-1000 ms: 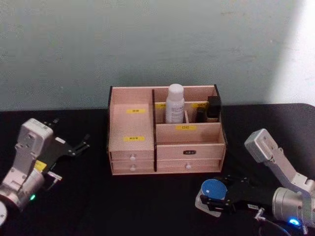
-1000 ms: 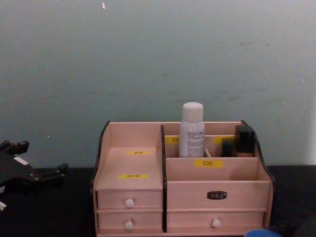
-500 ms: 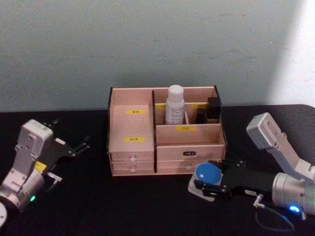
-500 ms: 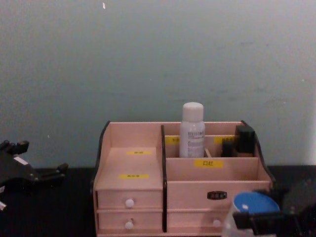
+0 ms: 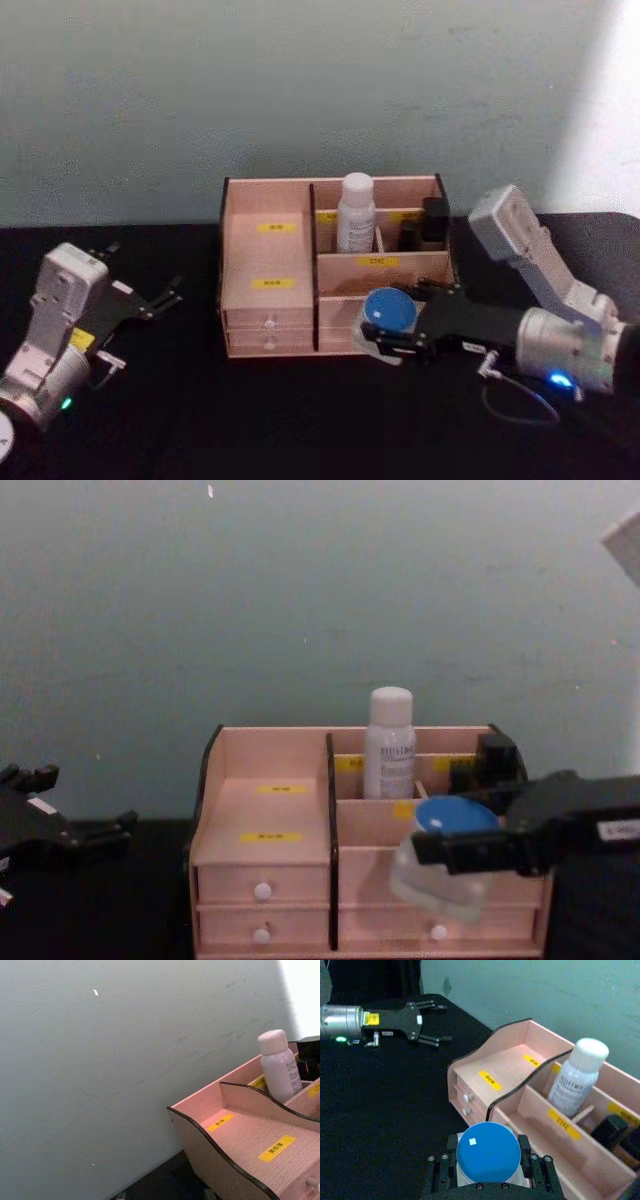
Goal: Pick up the facial cleanser and watermelon frost from the table and place them into the tiered storage box.
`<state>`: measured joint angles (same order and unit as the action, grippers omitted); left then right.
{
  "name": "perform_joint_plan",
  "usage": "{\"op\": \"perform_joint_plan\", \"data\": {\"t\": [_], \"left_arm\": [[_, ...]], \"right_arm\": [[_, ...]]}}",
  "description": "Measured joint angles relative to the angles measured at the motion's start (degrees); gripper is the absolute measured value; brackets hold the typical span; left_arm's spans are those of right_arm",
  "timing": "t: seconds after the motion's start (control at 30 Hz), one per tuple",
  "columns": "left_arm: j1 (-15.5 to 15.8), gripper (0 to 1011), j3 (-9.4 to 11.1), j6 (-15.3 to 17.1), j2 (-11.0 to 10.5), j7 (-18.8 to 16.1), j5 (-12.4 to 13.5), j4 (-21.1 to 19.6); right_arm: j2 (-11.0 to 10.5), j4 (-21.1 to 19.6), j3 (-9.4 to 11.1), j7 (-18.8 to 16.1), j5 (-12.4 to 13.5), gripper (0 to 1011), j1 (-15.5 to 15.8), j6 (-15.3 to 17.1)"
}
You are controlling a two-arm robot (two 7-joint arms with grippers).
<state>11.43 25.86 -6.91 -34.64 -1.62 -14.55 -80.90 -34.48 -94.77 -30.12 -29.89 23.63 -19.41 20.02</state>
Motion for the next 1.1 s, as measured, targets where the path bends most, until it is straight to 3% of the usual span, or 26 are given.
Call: {"op": "perform_joint_plan", "data": {"t": [0.63, 1.1], "left_arm": [[0.00, 1001, 0.00, 0.00, 0.00, 0.00, 0.00, 0.00], [0.00, 1001, 0.00, 0.00, 0.00, 0.00, 0.00, 0.00]], "right_arm": [[8.11, 7.44, -4.13, -0.56, -1.68, 722, -9.09, -0.26], [14.98, 16.28, -6.00, 0.59, -2.68, 722, -15.10, 0.17]]}}
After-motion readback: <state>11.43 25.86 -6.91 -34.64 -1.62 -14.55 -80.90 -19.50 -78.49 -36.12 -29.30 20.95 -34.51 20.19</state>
